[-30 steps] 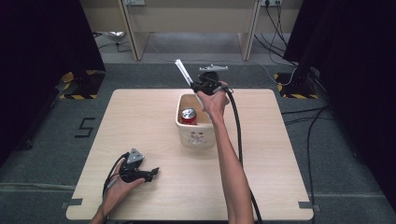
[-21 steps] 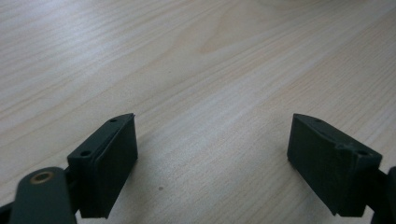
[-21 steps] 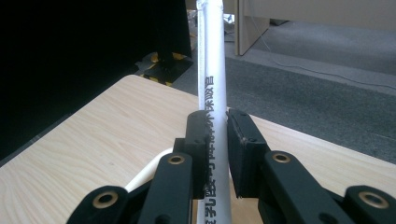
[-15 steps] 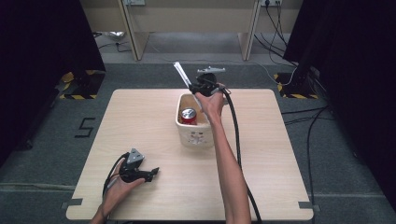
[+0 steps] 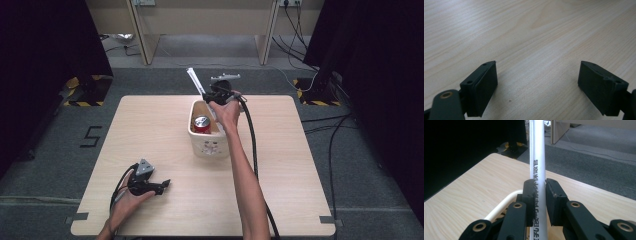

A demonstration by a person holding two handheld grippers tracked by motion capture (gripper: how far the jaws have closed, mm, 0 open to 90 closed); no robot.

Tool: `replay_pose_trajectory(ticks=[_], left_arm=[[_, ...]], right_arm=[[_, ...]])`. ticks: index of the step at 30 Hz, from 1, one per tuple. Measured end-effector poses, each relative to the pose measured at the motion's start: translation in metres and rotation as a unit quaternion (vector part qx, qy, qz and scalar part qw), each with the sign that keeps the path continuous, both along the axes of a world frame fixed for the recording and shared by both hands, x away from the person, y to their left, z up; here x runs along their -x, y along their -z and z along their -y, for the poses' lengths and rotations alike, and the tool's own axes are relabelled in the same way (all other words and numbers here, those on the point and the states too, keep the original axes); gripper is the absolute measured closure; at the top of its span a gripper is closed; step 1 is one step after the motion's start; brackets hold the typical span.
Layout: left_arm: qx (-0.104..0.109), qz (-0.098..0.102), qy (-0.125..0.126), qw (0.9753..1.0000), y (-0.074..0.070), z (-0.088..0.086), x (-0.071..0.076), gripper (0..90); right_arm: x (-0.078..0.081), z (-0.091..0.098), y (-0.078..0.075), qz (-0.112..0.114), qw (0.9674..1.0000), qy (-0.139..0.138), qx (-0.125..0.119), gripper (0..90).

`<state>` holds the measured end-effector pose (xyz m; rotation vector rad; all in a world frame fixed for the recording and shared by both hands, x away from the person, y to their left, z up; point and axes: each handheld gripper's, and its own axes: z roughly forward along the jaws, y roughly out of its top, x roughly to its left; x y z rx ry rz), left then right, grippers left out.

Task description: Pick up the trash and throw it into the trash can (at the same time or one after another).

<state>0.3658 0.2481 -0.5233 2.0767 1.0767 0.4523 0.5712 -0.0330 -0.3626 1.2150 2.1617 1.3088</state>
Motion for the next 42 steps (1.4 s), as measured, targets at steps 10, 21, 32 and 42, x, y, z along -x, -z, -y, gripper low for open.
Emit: replay_pose_trajectory(ticks=[10,21,32,42], left_arm=[[-0.001,-0.001,0.000,1.0000,0.000,0.000,0.000,15.4],[-0.001,-0.001,0.000,1.0000,0.000,0.000,0.000,15.4],[-0.002,-0.002,0.001,1.0000,0.000,0.000,0.000,15.4],[-0.001,-0.001,0.000,1.0000,0.000,0.000,0.000,15.4]], right_arm=[[0.005,0.009,0.000,-0.013,0.9999,0.010,0.001,60.2],[0.018,0.027,-0.013,0.001,0.9996,0.027,0.013,40.9],[0.030,0.065,-0.011,-0.004,0.9986,0.050,0.014,32.5],[0.042,0.098,-0.011,-0.001,0.9975,0.069,0.017,29.9]])
